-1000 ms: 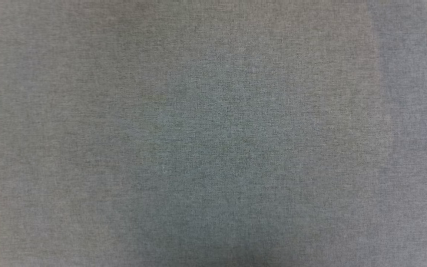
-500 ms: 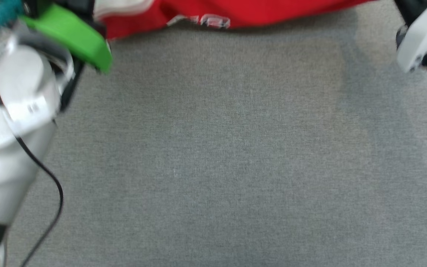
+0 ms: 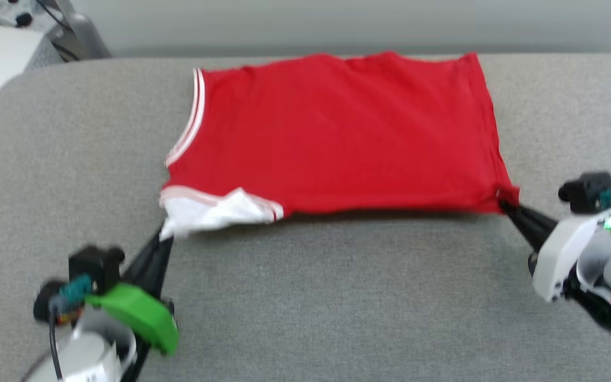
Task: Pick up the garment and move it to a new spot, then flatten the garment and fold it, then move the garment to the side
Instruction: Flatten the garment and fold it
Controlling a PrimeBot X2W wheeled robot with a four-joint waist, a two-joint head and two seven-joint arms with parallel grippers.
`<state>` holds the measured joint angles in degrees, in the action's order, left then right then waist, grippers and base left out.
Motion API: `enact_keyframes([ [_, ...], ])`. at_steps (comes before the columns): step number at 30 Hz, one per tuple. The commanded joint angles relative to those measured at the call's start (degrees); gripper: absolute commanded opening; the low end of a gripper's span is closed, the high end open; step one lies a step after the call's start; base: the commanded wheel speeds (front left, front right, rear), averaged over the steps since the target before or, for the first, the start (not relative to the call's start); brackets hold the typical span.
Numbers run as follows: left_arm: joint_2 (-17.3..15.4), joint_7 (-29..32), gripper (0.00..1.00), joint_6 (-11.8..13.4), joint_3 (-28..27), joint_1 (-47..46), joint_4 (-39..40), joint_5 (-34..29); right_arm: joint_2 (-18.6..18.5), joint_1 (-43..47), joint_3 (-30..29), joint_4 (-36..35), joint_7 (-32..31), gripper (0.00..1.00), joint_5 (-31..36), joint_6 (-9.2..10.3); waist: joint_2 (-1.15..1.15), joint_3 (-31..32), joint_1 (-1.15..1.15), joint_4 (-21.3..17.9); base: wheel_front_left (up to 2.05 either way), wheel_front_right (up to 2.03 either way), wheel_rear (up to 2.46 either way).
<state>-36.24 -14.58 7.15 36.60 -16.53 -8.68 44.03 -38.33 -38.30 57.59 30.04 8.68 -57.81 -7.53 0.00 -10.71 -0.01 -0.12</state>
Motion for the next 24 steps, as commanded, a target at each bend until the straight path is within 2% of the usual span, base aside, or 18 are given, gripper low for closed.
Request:
enact_keyframes([
  [1,-0.48,-0.23,0.00,0.80,-0.14,3.14,0.76,1.12,-0.49,2.20,0.03,-0.46,0.45,0.00,-0.42,0.04,0.00,5.26,0.01,-0.38,0.00,0.00,0.00],
  [8,-1.30,-0.21,0.00,4.33,-0.39,17.58,5.88,5.96,-2.45,13.30,-1.33,-3.06,0.89,0.00,-1.87,0.04,0.00,9.32,0.01,-0.36,0.00,0.00,0.00],
  [17,-2.29,2.78,0.00,4.71,1.81,27.01,9.40,10.50,-5.56,25.78,-6.21,-7.60,-0.22,0.00,-2.94,0.04,0.00,12.17,0.01,1.24,0.00,0.00,0.00],
  [24,-2.40,3.99,0.00,4.56,3.19,29.37,9.66,11.43,-7.29,33.77,-11.34,-12.44,-3.64,0.00,-3.37,0.04,0.00,12.72,0.01,2.06,0.00,0.00,0.00],
])
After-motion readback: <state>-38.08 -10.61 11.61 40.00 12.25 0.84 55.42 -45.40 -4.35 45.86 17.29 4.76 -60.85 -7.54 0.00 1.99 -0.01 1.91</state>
